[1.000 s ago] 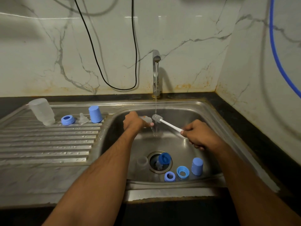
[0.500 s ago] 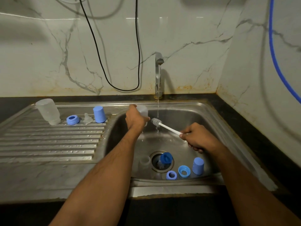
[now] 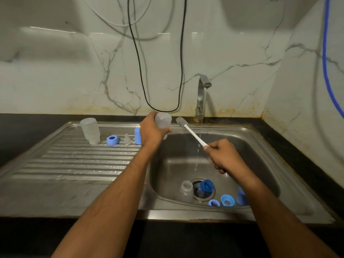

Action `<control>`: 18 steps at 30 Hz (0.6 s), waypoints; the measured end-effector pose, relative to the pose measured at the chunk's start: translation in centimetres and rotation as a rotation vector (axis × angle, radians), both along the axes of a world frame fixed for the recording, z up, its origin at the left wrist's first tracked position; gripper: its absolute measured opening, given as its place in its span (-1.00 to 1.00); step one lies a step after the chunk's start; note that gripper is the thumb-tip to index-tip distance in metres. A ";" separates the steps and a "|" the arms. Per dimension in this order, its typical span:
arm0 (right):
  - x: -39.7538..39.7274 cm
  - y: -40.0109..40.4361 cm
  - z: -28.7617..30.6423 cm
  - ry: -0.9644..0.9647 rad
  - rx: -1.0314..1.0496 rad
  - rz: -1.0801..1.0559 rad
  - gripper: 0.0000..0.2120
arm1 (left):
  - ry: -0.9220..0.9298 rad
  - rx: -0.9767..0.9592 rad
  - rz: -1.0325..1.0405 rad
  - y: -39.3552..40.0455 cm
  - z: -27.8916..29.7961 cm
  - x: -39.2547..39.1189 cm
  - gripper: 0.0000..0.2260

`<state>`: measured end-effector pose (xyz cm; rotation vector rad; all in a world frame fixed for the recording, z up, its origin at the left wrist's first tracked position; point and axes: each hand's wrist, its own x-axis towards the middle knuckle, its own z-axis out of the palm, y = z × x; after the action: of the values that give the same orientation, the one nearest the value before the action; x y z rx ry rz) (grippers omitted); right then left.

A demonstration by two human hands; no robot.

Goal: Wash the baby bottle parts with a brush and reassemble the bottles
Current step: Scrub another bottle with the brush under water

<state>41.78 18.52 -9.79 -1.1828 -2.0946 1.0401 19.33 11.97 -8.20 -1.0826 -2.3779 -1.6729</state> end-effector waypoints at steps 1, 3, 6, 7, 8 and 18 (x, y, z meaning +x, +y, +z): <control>-0.9 -0.6 0.2 0.023 -0.006 0.005 -0.82 | 0.010 -0.007 0.027 -1.2 0.3 -1.0 -0.39; -2.7 -1.8 0.7 0.072 -0.020 0.019 -0.80 | -0.006 -0.016 0.071 -3.7 0.6 -3.3 -0.36; -5.9 -3.9 1.5 0.131 -0.033 0.025 -0.79 | -0.040 -0.020 0.120 -8.0 0.9 -6.7 -0.38; -6.8 -4.4 1.7 0.147 -0.035 0.018 -0.79 | -0.038 -0.024 0.139 -9.2 0.8 -7.7 -0.39; -7.9 -5.0 2.0 0.157 -0.039 0.016 -0.78 | -0.037 -0.032 0.158 -10.5 0.7 -8.8 -0.39; -14.3 -9.0 2.6 0.169 -0.054 0.088 -0.72 | -0.153 -0.078 0.269 -18.1 -0.7 -15.2 -0.40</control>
<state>27.50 9.56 -7.17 -0.9984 -2.0129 1.1998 4.10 -6.12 -8.87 -0.6249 -2.5627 -1.6331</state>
